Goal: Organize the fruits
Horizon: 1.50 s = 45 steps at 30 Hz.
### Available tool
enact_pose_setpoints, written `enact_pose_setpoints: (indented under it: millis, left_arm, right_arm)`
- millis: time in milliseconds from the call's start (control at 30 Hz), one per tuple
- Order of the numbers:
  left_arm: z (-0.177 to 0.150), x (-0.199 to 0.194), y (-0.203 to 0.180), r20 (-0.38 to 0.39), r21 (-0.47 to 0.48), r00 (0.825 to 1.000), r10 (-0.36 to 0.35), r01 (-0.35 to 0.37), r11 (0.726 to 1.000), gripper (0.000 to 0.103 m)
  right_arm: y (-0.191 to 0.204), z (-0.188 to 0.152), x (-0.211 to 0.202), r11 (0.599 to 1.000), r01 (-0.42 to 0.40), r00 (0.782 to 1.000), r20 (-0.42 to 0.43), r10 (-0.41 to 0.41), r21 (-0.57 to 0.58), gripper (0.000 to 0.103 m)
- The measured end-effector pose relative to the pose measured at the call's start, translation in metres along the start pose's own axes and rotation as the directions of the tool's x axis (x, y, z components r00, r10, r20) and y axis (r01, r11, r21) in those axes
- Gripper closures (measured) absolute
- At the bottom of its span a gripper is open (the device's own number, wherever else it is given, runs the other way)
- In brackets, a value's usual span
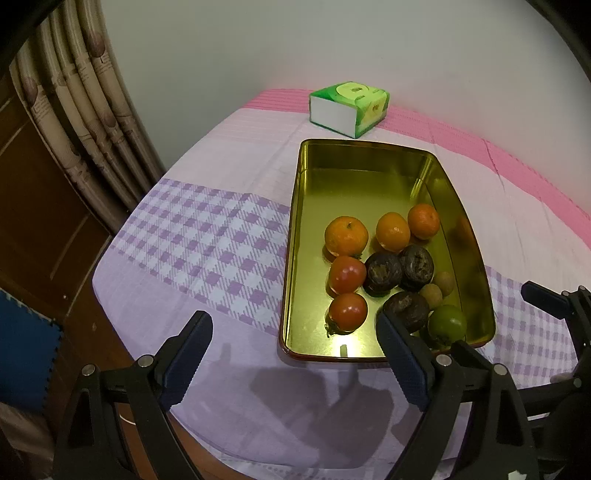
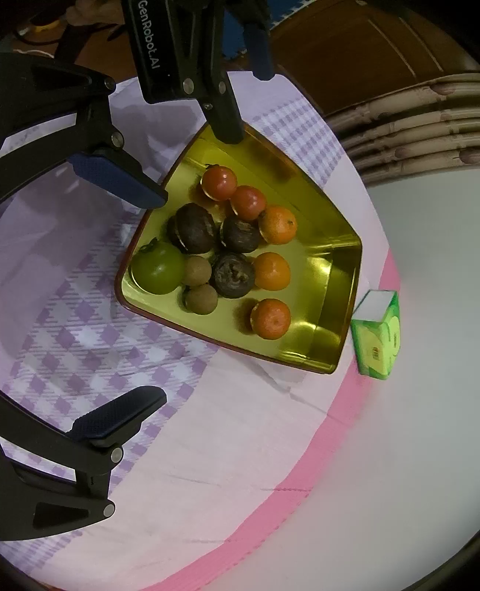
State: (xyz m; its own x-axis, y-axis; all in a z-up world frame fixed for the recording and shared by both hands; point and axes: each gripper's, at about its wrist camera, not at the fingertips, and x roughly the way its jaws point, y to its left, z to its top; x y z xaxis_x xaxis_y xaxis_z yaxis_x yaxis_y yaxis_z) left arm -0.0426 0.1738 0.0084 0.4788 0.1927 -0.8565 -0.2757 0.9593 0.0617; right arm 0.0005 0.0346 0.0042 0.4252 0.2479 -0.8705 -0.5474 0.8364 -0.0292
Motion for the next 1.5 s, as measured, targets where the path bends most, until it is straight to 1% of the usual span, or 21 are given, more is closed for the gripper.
enact_pose_setpoints:
  millis: [1500]
  left_arm:
    - [-0.0012,0.0020,-0.0006,0.002,0.004,1.000,0.004,-0.004,1.000,0.015]
  right_arm:
    - [0.0041,-0.0069,0.0078,1.000,-0.018,1.000,-0.019,0.018,0.012,0.007]
